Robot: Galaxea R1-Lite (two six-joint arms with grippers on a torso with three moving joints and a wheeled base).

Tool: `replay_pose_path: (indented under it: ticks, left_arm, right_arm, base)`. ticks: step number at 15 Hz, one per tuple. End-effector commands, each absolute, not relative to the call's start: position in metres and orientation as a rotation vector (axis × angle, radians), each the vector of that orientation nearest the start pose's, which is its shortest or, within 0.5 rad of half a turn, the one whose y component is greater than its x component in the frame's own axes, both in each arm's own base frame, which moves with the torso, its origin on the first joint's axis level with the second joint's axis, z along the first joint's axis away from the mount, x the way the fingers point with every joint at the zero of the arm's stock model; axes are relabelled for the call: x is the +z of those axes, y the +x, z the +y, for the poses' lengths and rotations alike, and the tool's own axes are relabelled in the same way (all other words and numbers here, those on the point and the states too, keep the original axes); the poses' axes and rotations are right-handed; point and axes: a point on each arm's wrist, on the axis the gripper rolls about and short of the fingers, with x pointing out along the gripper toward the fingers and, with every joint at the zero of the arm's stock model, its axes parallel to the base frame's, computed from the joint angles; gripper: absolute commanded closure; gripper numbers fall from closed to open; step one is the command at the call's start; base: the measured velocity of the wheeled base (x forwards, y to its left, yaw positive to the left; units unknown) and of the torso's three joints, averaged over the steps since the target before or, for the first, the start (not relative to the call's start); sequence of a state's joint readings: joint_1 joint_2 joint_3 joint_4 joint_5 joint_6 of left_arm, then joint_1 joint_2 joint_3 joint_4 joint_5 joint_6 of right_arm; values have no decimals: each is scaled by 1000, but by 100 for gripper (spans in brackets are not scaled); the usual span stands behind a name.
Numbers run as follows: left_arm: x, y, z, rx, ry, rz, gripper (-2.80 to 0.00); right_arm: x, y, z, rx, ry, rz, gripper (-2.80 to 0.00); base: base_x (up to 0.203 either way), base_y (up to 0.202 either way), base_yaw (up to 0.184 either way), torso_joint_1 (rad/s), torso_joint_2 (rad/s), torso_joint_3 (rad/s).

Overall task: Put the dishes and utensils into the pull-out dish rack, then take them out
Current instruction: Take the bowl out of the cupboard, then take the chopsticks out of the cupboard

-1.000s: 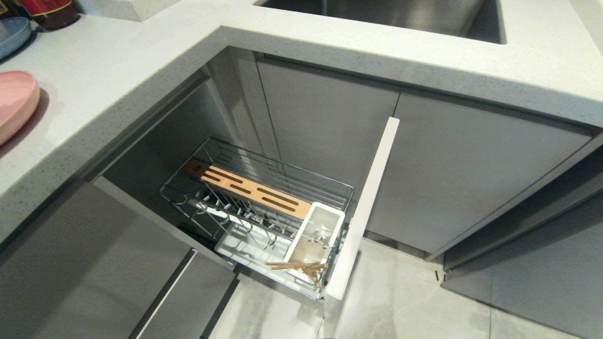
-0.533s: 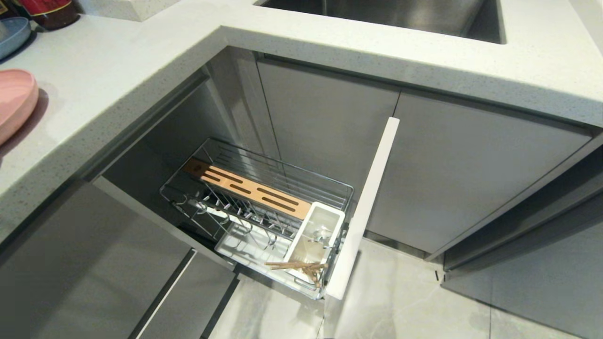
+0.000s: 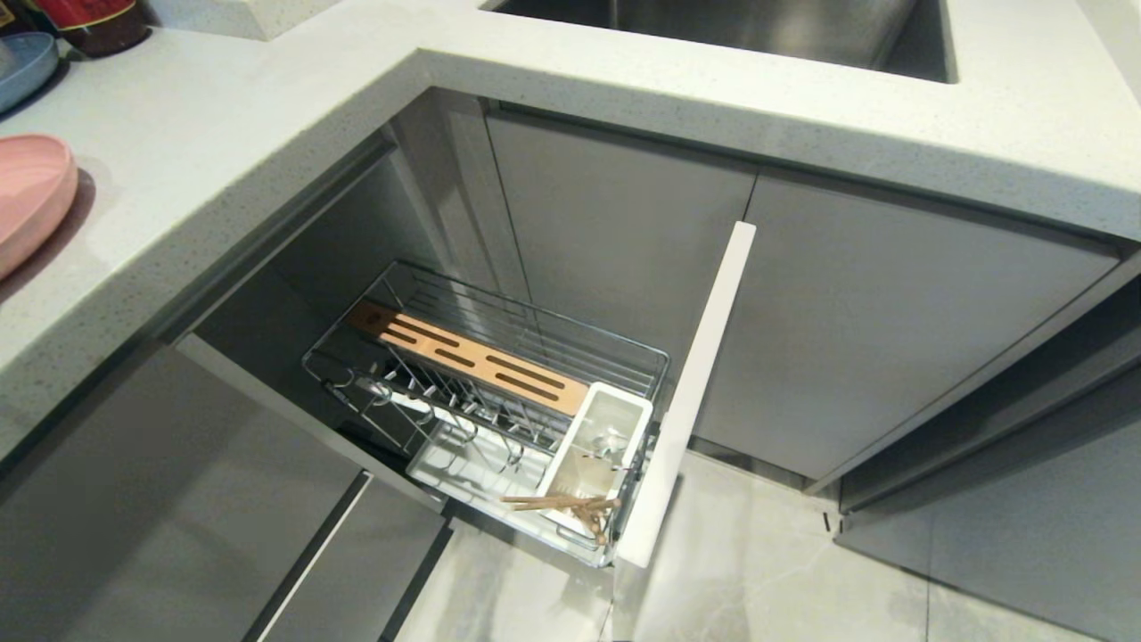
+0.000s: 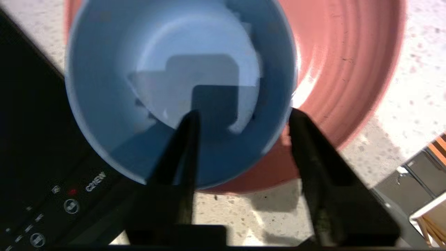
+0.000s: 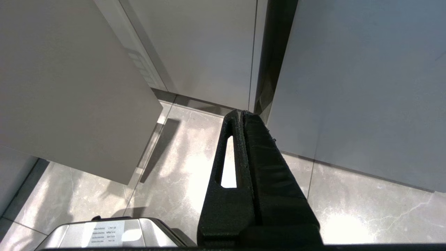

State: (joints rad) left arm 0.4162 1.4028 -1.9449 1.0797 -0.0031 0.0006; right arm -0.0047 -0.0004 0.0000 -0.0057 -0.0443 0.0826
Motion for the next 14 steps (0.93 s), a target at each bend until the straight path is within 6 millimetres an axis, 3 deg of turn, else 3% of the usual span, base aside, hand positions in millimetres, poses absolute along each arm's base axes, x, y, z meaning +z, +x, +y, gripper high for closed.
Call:
replay_pose_path:
  ticks: [1, 7, 8, 14]
  left_arm:
    - [399, 134, 60, 430, -111, 520, -280]
    - [427, 111, 50, 481, -225, 223, -280]
    - [433, 104, 47, 478, -262, 149, 0]
    - [457, 77, 28, 358, -473, -126, 0]
  right_arm:
    - [76, -23, -1, -49, 83, -13, 0]
    - [76, -23, -1, -49, 83, -13, 0]
    - [76, -23, -1, -49, 83, -13, 0]
    - [76, -23, -1, -49, 83, -13, 0]
  base:
    - [0, 0, 0, 0, 0, 0]
    - [0, 0, 0, 0, 0, 0]
    - [0, 0, 0, 0, 0, 0]
    - [0, 0, 0, 0, 0, 0]
